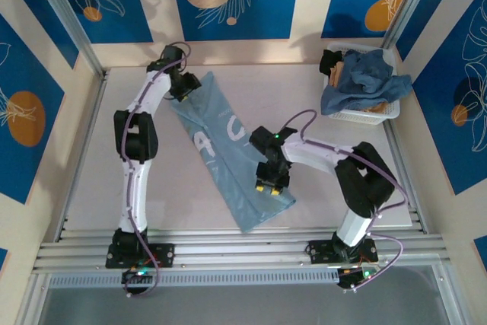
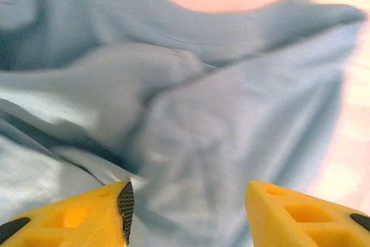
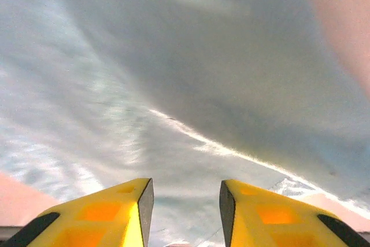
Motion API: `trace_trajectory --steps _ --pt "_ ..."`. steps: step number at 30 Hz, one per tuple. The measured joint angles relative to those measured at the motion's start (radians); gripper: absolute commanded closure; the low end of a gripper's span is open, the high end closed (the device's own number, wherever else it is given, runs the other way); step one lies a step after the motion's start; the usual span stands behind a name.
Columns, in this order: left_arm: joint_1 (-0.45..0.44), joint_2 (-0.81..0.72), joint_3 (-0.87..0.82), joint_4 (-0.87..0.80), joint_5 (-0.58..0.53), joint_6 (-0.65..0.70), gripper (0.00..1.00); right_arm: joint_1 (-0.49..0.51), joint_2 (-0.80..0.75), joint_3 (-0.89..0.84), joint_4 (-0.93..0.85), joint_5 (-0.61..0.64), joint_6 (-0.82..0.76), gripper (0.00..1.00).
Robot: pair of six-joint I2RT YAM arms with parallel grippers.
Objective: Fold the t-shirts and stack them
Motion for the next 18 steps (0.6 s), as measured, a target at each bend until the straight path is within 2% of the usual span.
trace_trajectory --steps 4,8,12,18 --pt "-0.017 -0.282 -0.315 0.032 -0.007 -0.078 0.52 -0.097 -0.053 0.065 0.021 0.003 -0.074 0.62" --pt "-0.008 -0.535 -0.658 0.124 0.014 -0.197 0.66 -0.169 0.033 0.157 0.078 -0.009 -0.184 0.65" --pt "-0.006 -0.515 -0.759 0.167 0.028 -0.272 0.72 -0.176 0.198 0.282 0.128 -0.028 -0.279 0.65" --pt "-0.002 -0.317 -0.683 0.190 0.031 -0.339 0.73 -0.167 0.396 0.444 0.136 -0.055 -0.339 0.66"
